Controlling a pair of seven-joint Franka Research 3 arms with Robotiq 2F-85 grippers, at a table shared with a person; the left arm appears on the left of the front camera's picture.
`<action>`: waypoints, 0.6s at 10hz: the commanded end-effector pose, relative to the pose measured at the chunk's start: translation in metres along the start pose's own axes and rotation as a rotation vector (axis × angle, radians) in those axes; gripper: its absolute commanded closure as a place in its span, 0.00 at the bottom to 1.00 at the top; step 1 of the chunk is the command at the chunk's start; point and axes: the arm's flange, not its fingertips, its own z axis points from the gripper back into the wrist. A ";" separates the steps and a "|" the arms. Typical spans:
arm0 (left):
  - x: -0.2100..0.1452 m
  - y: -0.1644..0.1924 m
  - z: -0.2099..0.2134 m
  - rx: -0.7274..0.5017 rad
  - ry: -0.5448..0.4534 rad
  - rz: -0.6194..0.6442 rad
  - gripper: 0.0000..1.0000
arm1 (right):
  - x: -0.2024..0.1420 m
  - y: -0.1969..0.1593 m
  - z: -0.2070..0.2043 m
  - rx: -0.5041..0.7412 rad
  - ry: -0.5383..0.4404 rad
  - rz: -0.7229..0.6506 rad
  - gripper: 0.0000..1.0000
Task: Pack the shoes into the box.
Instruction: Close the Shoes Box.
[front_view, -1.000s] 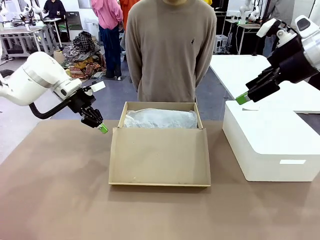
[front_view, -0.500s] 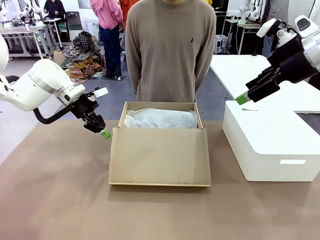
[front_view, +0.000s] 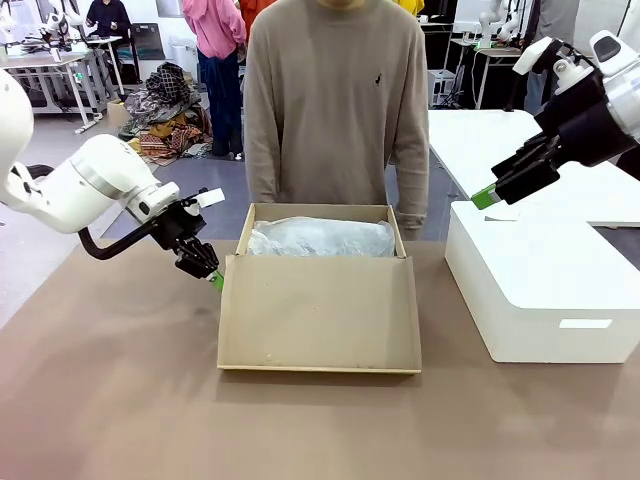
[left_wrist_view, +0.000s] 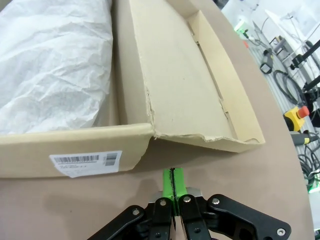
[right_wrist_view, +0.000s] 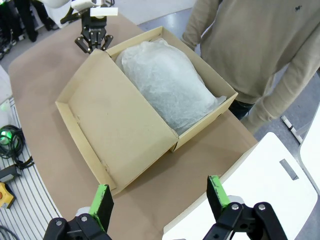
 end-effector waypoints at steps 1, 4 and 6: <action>0.000 0.005 -0.005 -0.037 -0.054 -0.025 1.00 | 0.000 0.000 0.000 0.000 -0.007 0.000 0.00; 0.001 0.003 -0.019 -0.083 -0.077 -0.038 1.00 | 0.000 0.000 0.000 0.000 -0.007 0.000 0.00; 0.001 -0.001 -0.024 -0.123 -0.087 -0.043 1.00 | 0.000 0.000 0.000 0.000 -0.007 0.000 0.00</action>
